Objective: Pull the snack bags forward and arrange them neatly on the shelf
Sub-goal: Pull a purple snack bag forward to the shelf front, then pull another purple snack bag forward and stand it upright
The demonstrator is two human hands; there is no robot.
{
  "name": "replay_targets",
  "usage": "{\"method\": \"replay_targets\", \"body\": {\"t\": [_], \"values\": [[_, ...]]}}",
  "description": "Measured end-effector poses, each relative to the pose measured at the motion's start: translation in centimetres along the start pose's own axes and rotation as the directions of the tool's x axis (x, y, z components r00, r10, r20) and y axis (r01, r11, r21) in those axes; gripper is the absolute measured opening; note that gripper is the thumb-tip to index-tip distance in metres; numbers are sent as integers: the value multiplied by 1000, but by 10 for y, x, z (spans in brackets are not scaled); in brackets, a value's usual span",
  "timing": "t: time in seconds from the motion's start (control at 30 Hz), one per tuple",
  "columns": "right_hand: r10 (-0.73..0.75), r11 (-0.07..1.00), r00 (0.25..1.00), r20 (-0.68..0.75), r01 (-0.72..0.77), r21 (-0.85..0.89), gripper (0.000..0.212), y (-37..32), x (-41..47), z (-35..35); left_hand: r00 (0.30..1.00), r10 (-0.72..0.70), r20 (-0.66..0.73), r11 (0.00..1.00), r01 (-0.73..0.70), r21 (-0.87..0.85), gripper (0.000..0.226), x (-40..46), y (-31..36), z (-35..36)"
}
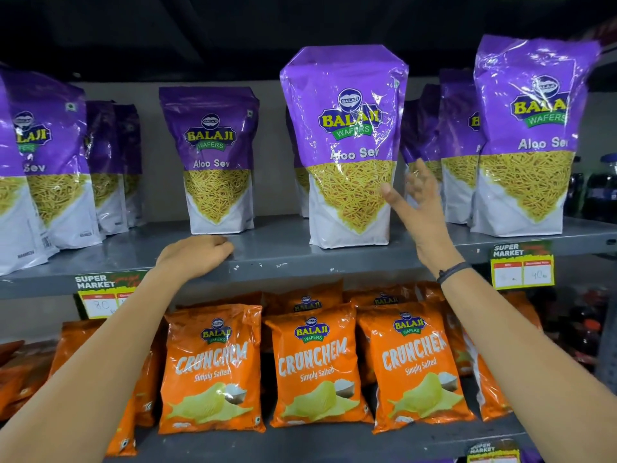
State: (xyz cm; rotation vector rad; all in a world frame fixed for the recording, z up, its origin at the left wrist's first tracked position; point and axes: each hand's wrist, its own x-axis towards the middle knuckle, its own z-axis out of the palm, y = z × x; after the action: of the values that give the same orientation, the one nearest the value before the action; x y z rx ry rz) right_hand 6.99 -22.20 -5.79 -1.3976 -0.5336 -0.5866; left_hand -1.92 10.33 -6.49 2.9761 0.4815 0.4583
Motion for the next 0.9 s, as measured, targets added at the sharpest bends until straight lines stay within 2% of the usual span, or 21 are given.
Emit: {"method": "replay_targets", "body": {"t": [0.07, 0.13, 0.2, 0.27, 0.33, 0.37, 0.5, 0.57, 0.6, 0.67, 0.73, 0.83, 0.9], "values": [[-188, 980, 967, -172, 173, -96, 70, -10, -12, 6, 1000, 10, -16, 999, -11, -33, 36, 2, -3, 0], [-409, 900, 883, -232, 349, -261, 55, -20, -21, 15, 999, 24, -21, 997, -26, -73, 47, 5, -9, -2], [-580, 788, 789, -203, 481, -384, 38, -29, -25, 29, 999, 26, -20, 995, -28, -101, 55, 6, -21, -8], [-686, 688, 716, -129, 582, -433, 24, -36, -29, 49, 1000, 8, -23, 996, -10, -93, 57, 6, -36, -14], [-737, 623, 674, -53, 648, -438, 18, -41, -33, 78, 1000, -2, -12, 995, 1, -104, 58, 6, -57, -20], [-734, 621, 679, -19, 659, -424, 17, -42, -34, 95, 1000, 0, 4, 993, 0, -117, 58, 6, -65, -22], [-550, 771, 820, 162, 572, -280, 21, -39, -31, 169, 998, 32, 54, 991, -25, -130, 56, 7, -91, -25], [-348, 883, 904, 249, 405, -238, 33, -34, -21, 203, 995, 71, 70, 991, -62, -119, 54, 10, -100, -26], [-198, 935, 935, 294, 271, -231, 43, -31, -15, 218, 992, 89, 87, 991, -79, -111, 54, 11, -105, -28], [84, 988, 919, 385, -26, -154, 66, -25, -1, 242, 986, 122, 116, 989, -111, -96, 57, 15, -116, -31], [219, 975, 883, 415, -209, -70, 86, -16, 14, 258, 983, 118, 138, 991, -108, -79, 60, 18, -125, -29], [326, 945, 853, 409, -285, -160, 115, 2, 34, 274, 975, 136, 174, 990, -139, 7, 62, 23, -130, -22], [380, 925, 800, 465, -319, -208, 137, 20, 47, 280, 963, 173, 208, 978, -193, 79, 63, 28, -135, -19]]}}
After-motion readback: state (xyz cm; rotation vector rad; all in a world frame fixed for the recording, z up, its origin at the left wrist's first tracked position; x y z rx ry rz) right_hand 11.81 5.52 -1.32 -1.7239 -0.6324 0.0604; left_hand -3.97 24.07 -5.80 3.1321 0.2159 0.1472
